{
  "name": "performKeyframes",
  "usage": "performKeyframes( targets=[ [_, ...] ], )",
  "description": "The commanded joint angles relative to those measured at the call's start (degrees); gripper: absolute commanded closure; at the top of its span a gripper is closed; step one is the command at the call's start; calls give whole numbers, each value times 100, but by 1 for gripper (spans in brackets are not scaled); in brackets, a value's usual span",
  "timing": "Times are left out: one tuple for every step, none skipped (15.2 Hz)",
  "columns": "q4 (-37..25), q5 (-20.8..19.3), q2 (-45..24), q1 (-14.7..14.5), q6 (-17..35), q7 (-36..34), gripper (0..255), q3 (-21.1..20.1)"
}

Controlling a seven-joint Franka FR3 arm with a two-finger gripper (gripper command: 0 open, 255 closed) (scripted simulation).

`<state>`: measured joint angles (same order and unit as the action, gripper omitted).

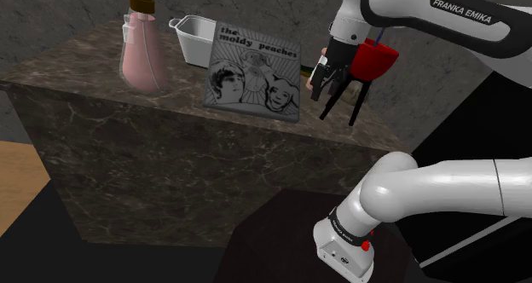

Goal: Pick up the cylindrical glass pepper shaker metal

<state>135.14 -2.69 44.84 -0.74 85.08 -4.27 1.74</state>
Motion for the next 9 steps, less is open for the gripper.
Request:
performKeyframes(
  targets=[
    [0, 0, 0, 0, 0, 0, 0, 0],
    [-97, -99, -108, 42, 32, 107, 0, 95],
    [-200, -194, -221, 82, 64, 213, 0, 189],
    [-308, -284, -336, 119, 95, 318, 0, 281],
    [-422, -370, -455, 155, 127, 422, 0, 373],
    [-541, -450, -577, 188, 158, 526, 0, 463],
    [-665, -526, -702, 219, 188, 629, 0, 552],
    [-794, -596, -831, 250, 217, 733, 0, 639],
    [-929, -660, -962, 280, 245, 836, 0, 725]
  ],
)
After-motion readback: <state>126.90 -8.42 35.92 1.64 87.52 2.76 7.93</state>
